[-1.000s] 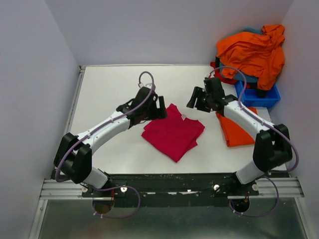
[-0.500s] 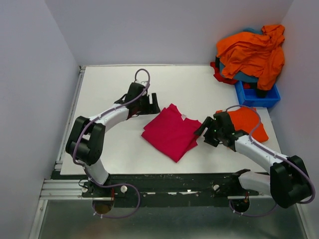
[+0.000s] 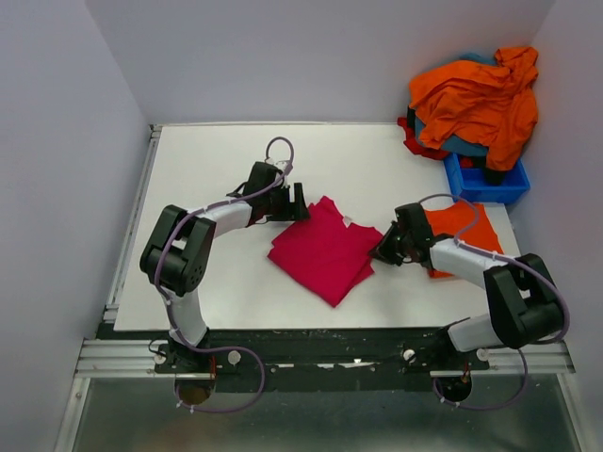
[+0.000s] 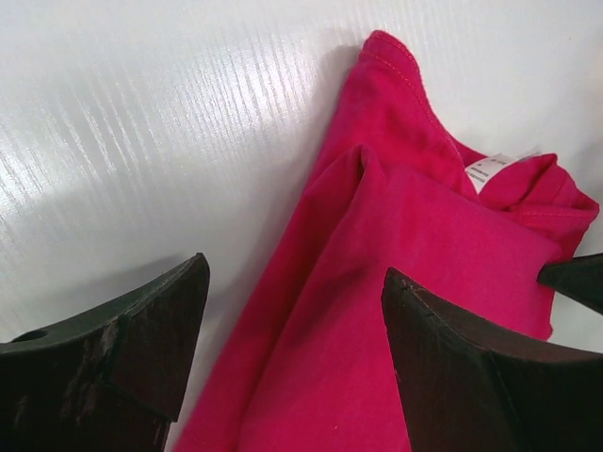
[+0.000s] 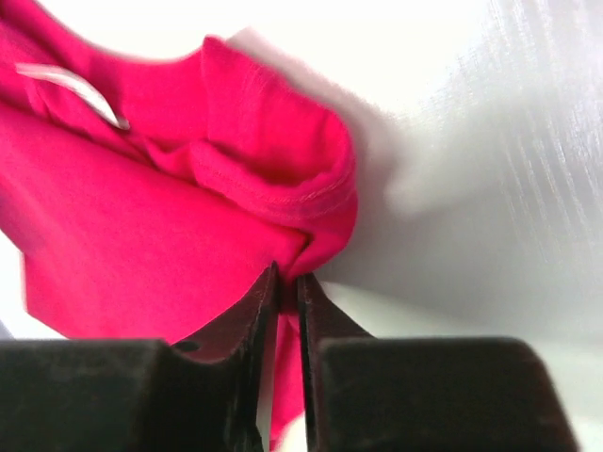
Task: Fold and stack the t-shirts
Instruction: Put the neatly folded tshirt into the corner of the board with both arms
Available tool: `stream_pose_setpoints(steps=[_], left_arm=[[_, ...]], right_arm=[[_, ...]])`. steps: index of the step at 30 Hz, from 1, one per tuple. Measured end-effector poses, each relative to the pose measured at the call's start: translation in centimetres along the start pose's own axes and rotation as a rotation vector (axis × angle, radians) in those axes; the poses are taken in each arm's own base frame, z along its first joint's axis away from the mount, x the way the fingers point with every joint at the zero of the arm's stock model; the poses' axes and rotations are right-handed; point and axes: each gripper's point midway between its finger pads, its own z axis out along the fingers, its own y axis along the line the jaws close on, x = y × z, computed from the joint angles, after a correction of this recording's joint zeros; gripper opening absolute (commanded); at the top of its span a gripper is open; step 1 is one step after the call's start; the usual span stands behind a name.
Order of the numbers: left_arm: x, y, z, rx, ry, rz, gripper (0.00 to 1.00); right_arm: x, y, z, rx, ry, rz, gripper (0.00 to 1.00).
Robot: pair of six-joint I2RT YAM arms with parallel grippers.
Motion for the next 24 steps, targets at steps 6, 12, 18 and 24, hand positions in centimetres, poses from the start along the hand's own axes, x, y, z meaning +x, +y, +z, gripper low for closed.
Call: stream_pose_setpoints(steps=[6, 12, 18, 24], left_arm=[[-0.4, 0.0, 0.0, 0.007, -0.016, -0.002, 0.86], [0.4, 0.3, 0.3, 0.027, -0.033, -0.042, 0.84], [-0.4, 0.4, 1.0, 0.043, -0.063, -0.087, 0.82], [-1.4, 1.6, 1.1, 0.014, -0.087, -0.113, 0.82]], right_arm=[[-2.7, 0.3, 1.4, 0.048, 0.000, -0.068, 0.01], [-7.0, 2.3, 3.2, 0.096, -0.033, -0.242, 0.01], [-6.9, 1.5, 3.2, 0.122, -0.024, -0.297, 0.01], [-6.9, 1.4, 3.2, 0.127, -0.022, -0.308, 0.01]])
